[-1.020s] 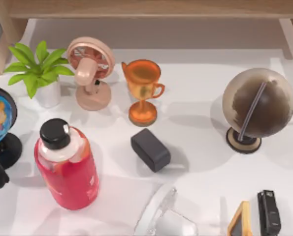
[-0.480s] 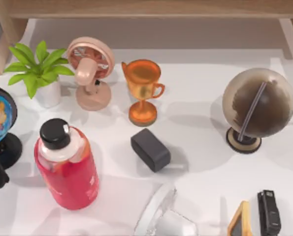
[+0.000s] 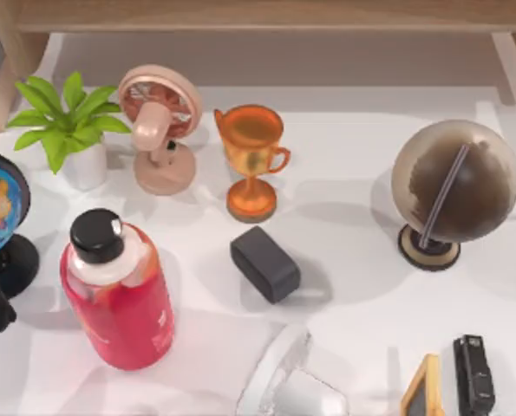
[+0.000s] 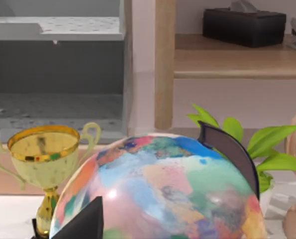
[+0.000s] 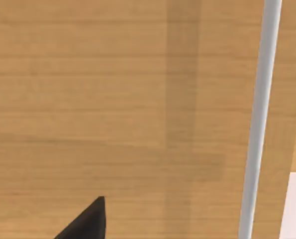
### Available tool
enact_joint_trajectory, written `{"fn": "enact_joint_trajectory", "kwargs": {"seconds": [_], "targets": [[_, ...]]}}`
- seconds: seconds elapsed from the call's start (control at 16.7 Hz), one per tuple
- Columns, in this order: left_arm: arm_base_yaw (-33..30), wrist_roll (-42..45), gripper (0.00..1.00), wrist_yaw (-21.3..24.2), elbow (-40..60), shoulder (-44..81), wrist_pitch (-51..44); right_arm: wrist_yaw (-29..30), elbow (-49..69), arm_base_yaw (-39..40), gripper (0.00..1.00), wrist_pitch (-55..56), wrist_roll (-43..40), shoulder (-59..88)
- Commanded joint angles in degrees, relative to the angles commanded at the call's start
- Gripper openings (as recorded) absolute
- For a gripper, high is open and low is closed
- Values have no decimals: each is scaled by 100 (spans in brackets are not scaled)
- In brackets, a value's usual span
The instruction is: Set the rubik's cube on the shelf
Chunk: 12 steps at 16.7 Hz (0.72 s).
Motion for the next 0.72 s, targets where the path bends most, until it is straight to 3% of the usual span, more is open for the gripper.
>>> {"fn": "enact_joint_trajectory", "kwargs": {"seconds": [0.42, 0.72], "targets": [[0, 0, 100, 0, 0, 0, 0, 59, 89, -111, 100, -131, 36, -32], [0, 0, 100, 0, 0, 0, 0, 699, 1063, -663, 100, -1511, 408, -250]]}}
